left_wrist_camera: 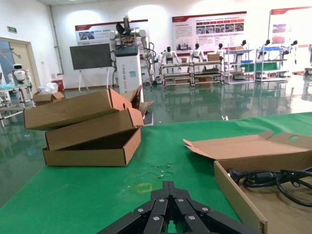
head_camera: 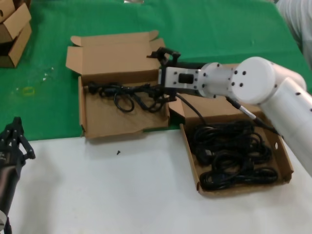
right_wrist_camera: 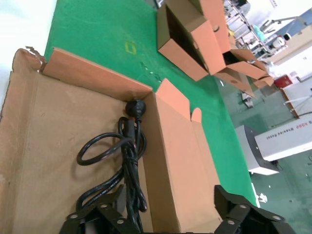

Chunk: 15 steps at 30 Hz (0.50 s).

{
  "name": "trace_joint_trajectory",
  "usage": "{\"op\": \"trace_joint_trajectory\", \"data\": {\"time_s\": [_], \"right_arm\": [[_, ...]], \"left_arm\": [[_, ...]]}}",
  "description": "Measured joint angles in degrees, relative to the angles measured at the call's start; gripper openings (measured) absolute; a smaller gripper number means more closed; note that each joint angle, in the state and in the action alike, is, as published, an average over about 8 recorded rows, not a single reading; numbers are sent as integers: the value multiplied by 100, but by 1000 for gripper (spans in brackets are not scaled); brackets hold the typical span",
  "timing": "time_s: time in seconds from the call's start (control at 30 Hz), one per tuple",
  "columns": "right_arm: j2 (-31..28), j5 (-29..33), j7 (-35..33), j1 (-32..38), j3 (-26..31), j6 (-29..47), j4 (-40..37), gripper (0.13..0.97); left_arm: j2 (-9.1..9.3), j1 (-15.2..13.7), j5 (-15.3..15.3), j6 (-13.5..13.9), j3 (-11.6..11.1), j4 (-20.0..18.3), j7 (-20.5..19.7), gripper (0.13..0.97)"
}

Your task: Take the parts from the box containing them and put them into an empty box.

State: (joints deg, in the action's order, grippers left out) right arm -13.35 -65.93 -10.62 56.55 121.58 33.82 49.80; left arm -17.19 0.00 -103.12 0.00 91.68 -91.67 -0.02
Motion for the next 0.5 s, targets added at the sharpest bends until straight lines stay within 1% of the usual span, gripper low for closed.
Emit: {"op": "trace_joint_trajectory", "data": {"time_s": [0.2, 0.33, 0.5], "right_arm": [[-374, 185, 585, -328, -152, 156, 781, 667], [-601, 212, 849, -595, -287, 202, 1251, 667], [-815, 221, 1039, -874, -431, 207, 1683, 774]], "left_arm": [[0, 0, 0, 0, 0, 0, 0, 143], [0, 0, 0, 0, 0, 0, 0, 143], [0, 0, 0, 0, 0, 0, 0, 143]]}}
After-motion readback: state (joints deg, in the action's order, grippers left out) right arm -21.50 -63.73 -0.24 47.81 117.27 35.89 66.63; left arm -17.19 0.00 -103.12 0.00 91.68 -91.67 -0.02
